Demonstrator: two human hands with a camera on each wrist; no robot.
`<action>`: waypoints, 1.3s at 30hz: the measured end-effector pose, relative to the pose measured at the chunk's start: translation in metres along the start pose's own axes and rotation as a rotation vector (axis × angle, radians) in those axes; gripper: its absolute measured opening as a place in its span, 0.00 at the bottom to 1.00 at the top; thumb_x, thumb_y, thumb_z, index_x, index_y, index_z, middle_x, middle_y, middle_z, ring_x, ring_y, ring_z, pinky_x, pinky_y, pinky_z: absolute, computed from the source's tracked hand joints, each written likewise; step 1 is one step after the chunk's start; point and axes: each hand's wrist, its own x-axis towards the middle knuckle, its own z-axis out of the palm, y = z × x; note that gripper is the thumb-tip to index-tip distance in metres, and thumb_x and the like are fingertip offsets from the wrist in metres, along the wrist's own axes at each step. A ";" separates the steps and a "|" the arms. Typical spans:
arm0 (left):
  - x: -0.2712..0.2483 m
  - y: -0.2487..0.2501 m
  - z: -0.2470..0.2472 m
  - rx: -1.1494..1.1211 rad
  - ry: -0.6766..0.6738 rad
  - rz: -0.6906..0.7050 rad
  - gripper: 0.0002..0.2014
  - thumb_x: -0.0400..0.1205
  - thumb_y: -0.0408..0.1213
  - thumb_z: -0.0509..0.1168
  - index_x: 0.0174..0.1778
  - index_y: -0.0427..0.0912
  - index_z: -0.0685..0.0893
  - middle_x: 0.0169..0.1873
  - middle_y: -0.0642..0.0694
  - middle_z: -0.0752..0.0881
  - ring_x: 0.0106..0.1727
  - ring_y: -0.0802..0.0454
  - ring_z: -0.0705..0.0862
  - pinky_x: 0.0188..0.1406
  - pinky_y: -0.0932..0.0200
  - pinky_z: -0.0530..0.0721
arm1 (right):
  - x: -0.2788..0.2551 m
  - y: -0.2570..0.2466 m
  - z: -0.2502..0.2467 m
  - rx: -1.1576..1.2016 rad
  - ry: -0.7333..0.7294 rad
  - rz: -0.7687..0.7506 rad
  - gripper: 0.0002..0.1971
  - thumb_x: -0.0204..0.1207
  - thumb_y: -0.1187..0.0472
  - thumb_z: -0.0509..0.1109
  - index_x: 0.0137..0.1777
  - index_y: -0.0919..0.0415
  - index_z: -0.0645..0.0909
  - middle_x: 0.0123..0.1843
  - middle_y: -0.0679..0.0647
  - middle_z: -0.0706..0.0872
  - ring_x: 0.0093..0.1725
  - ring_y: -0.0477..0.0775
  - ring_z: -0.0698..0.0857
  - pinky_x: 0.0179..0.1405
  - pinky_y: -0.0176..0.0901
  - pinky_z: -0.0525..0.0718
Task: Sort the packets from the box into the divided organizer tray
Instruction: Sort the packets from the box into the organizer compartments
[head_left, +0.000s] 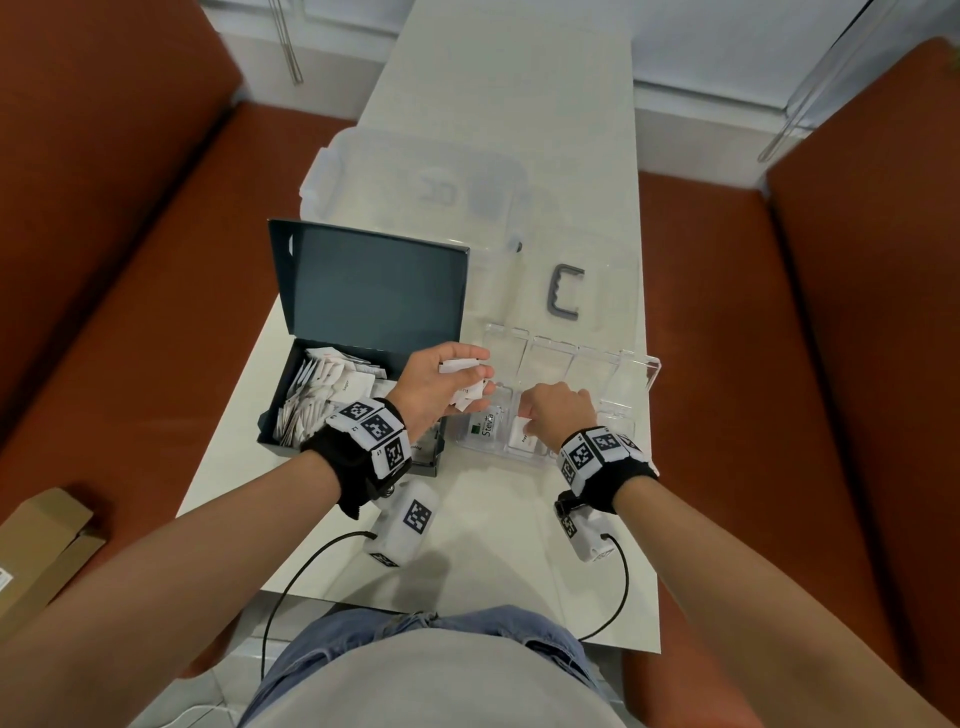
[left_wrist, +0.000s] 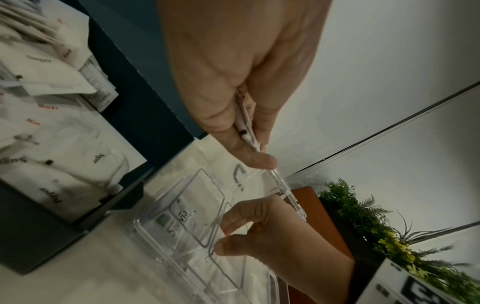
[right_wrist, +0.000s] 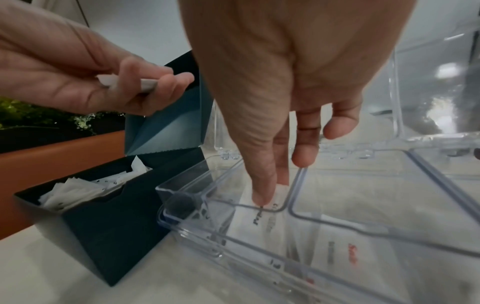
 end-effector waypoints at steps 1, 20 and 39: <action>0.000 0.000 0.000 0.001 0.000 -0.003 0.11 0.81 0.25 0.67 0.60 0.34 0.83 0.51 0.35 0.86 0.47 0.44 0.88 0.39 0.56 0.91 | 0.000 0.000 0.001 -0.015 0.005 -0.008 0.12 0.76 0.62 0.71 0.59 0.54 0.81 0.55 0.52 0.87 0.60 0.58 0.82 0.60 0.52 0.69; 0.001 0.001 -0.001 -0.049 -0.044 -0.097 0.18 0.83 0.18 0.52 0.63 0.33 0.82 0.53 0.34 0.86 0.46 0.45 0.88 0.41 0.54 0.91 | -0.007 -0.002 -0.014 -0.119 0.136 -0.045 0.14 0.80 0.52 0.65 0.63 0.49 0.82 0.54 0.49 0.88 0.57 0.55 0.84 0.60 0.52 0.67; 0.000 0.003 0.010 -0.027 -0.098 0.014 0.16 0.78 0.20 0.69 0.60 0.35 0.83 0.56 0.35 0.84 0.45 0.46 0.88 0.37 0.62 0.89 | -0.036 0.001 -0.065 0.947 0.230 -0.034 0.04 0.71 0.61 0.79 0.41 0.56 0.85 0.33 0.47 0.87 0.31 0.41 0.82 0.34 0.25 0.75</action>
